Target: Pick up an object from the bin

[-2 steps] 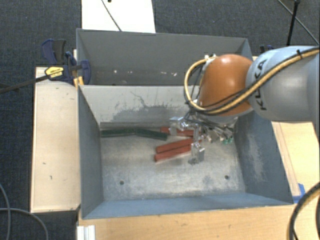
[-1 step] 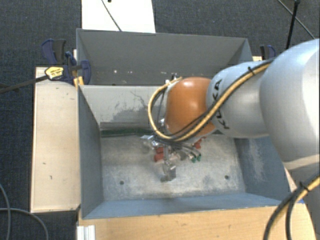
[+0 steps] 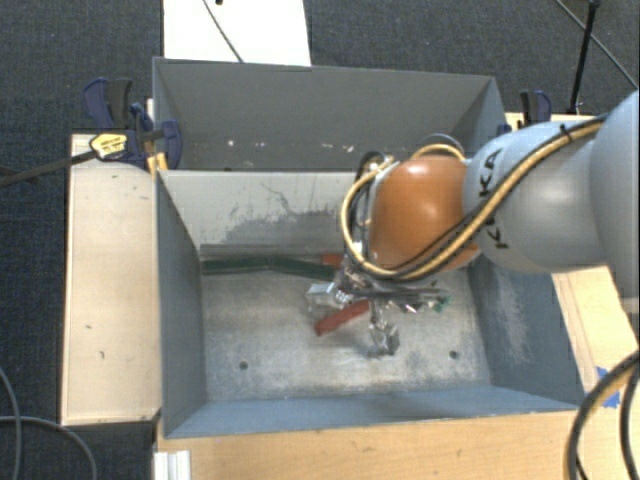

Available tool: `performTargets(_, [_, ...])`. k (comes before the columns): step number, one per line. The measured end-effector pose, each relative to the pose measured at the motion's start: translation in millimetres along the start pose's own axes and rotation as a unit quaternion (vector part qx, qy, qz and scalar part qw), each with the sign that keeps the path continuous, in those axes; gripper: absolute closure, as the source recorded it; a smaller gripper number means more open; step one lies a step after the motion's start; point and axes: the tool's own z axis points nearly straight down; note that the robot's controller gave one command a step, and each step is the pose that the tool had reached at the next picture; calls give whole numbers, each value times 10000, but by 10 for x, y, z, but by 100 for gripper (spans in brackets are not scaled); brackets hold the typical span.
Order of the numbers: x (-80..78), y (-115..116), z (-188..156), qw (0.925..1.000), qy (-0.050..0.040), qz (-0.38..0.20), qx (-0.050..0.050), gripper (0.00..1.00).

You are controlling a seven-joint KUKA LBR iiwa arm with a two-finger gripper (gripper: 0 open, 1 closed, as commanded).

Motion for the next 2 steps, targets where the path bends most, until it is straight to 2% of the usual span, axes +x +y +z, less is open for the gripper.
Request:
performTargets(1, [292,-611,56,9999,-19,-150,26,0])
performTargets(2, [265,-572,54,9999,-20,-164,8,100])
